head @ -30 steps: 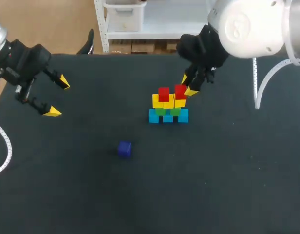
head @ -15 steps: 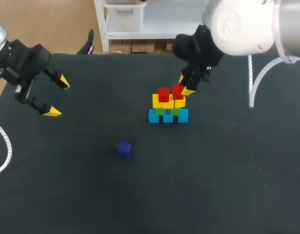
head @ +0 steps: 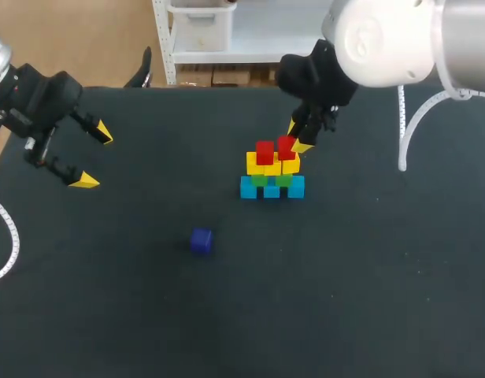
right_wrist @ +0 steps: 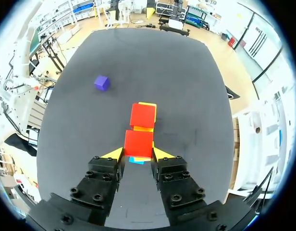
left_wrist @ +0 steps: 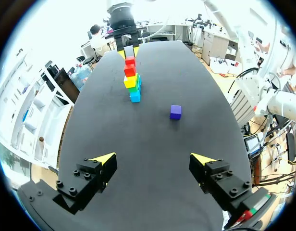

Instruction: Place the blue cubes, place green cubes on the blue cubes, place the yellow cubes on the green cubes, then place the red cubes on the yellow cubes, and place purple cube on the red cubes.

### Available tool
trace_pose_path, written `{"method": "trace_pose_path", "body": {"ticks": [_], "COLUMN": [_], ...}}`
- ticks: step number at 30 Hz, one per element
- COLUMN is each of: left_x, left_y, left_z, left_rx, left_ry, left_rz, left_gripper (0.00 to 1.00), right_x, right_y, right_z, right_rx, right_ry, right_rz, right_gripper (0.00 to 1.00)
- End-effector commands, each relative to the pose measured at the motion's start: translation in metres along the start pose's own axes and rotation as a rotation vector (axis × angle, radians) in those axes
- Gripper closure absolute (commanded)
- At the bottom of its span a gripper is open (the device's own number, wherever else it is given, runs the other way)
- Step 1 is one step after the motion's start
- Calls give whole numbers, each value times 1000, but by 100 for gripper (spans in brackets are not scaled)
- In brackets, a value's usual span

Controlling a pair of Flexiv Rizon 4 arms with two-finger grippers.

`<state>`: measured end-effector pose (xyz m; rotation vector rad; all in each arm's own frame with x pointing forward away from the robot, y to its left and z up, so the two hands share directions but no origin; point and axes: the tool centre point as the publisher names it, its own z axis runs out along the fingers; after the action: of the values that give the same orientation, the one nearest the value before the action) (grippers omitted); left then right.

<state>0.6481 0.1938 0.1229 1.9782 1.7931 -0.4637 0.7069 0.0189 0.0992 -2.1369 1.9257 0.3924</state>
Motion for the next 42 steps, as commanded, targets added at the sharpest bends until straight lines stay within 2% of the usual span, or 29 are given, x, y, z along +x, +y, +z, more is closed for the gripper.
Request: {"method": "trace_pose_path", "body": {"ticks": [1, 37, 41, 42], "left_x": [2, 2, 2, 2], "left_y": [0, 0, 0, 0], "left_z": [0, 0, 0, 0], "left_rx": [0, 0, 0, 0], "left_ry": [-4, -4, -4, -4], "left_rz": [4, 4, 4, 4], "left_gripper": [0, 0, 0, 0], "right_x": [0, -2, -1, -1], "right_y": [-2, -7, -6, -6], "right_z": [1, 10, 11, 11], "right_rx": [-5, -19, -21, -22], "right_ry": [-1, -3, -4, -5], "right_rz": [2, 19, 22, 22], "right_gripper": [100, 100, 92, 86]}}
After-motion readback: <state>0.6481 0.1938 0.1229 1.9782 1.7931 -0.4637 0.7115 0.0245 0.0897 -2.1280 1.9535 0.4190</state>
